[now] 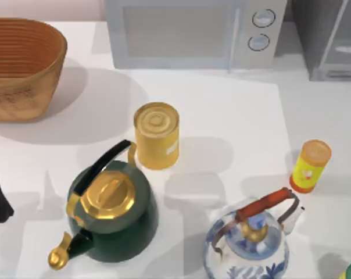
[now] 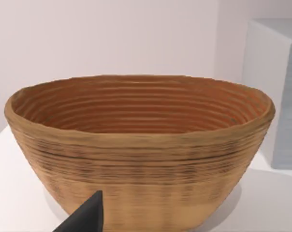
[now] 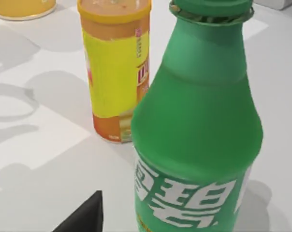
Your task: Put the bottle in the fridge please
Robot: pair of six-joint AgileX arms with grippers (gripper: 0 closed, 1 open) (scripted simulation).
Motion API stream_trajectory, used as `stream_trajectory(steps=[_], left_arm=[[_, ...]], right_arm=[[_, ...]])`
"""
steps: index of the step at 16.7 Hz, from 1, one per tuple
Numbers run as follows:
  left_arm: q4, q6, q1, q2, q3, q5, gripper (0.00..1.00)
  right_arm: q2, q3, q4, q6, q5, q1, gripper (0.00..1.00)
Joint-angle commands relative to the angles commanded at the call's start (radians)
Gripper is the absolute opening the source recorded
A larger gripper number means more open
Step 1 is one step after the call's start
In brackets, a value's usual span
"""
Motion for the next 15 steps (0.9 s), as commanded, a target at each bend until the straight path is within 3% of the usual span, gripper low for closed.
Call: stream_trajectory(steps=[8,15], left_arm=[[0.0,0.0,0.0,0.0,0.0,0.0,1.0],[0.0,0.0,0.0,0.0,0.0,0.0,1.0]], right_arm=[[0.025,-0.108,0.522,0.411,0.052,0.139,1.0],[0.048,-0.196,0.801,0.594,0.102,0.22,1.0]])
